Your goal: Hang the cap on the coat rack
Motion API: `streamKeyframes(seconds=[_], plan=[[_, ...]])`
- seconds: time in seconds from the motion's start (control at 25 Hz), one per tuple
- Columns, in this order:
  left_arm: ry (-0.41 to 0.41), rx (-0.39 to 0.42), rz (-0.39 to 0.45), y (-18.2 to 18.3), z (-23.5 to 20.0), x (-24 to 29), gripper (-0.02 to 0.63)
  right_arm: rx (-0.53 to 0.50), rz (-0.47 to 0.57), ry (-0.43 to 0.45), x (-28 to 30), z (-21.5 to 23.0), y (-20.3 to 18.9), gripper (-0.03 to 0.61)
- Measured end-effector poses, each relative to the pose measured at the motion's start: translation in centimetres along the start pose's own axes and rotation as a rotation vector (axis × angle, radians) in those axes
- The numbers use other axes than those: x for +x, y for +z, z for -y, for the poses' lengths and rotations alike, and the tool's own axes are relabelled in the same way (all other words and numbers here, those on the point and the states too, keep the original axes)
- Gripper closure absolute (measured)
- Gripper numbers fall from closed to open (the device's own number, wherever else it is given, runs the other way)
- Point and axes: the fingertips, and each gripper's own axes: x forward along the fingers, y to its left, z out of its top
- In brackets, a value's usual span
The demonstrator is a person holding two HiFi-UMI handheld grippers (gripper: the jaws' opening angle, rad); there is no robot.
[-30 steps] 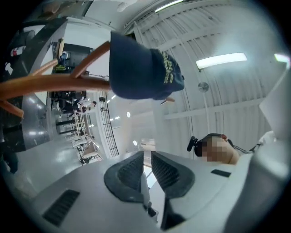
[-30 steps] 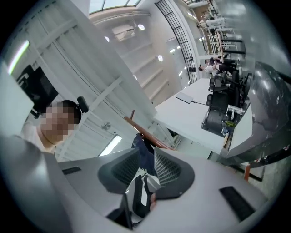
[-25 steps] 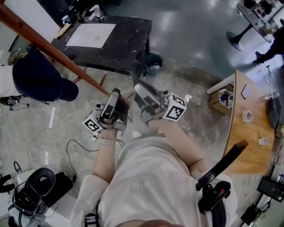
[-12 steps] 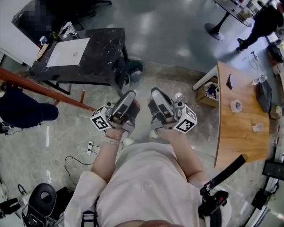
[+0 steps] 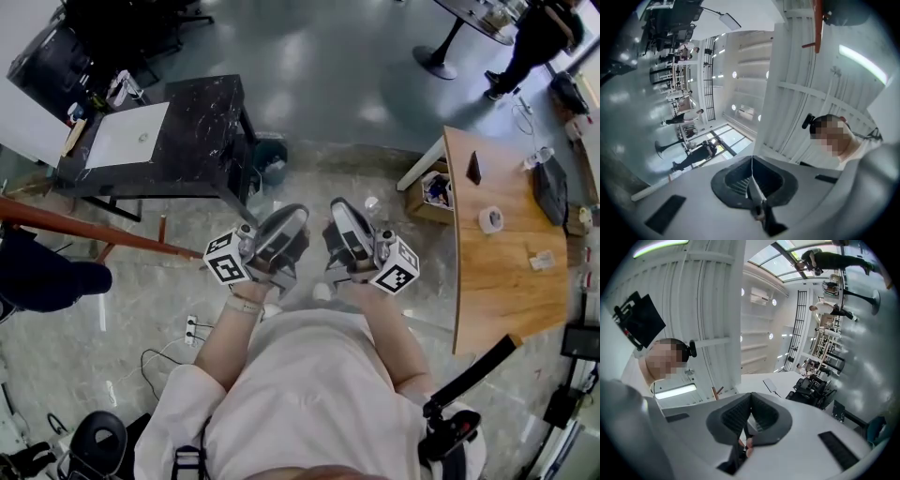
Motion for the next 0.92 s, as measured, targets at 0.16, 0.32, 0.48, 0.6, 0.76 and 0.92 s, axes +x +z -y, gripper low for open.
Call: streamKeyframes(seconds=[0.16,0.32,0.48,0.6,0.76,0.92], plan=[[-0.064,-0.026,0.013,0.5,0.8,0.2,0.603,-0.005,-0.002,-0.01,-0.2,0.2,-0.1,0.557],[-0.081,-0.023,-0.014,0.1,1.1,0.6,0.603,0.008,0.003,-0.007,-0.4,0.5,-0.2,0.557],[-0.038,0.028,-0.077,-0.7,0.8,1.4,0.603,0.019,0.0,-0.004,-0.3,0.8,-0.2,0.557],[-0.006,0.041,-0.088,-0.9,0.1,2.3,0.603,0.03,0.001,-0.003,-0.1,1.4,0.2,0.557],[0.003,0.062,-0.08,-1.2,0.7,1.8,0.603,0.024,-0.004,0.01,-0.3,0.7,-0.3,0.557],[0.016,0.107,-0.104,-1.7,1.4,1.6,0.603,0.021,-0.007,0.014,-0.6,0.1,-0.7,0.557]])
